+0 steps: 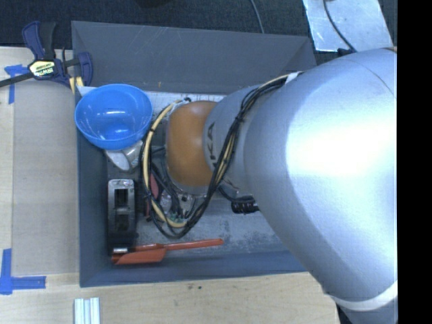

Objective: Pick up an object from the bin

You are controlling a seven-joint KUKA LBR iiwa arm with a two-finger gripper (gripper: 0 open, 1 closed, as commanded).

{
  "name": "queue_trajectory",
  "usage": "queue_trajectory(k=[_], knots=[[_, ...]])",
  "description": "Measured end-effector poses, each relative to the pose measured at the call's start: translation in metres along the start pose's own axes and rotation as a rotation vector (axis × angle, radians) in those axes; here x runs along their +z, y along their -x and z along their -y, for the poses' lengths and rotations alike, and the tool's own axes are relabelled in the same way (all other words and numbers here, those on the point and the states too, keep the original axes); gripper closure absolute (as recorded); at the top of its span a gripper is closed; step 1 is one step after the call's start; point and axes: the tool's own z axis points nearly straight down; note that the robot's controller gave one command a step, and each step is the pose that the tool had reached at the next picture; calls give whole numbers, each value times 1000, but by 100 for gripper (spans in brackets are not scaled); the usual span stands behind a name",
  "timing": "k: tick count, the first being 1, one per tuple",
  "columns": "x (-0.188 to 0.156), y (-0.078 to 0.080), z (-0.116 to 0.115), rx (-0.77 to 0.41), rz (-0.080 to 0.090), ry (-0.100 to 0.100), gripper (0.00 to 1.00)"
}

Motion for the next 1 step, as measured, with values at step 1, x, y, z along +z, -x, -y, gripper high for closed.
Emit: queue_trajectory(k=[1], knots=[[0,0,0,0,0,0,100]])
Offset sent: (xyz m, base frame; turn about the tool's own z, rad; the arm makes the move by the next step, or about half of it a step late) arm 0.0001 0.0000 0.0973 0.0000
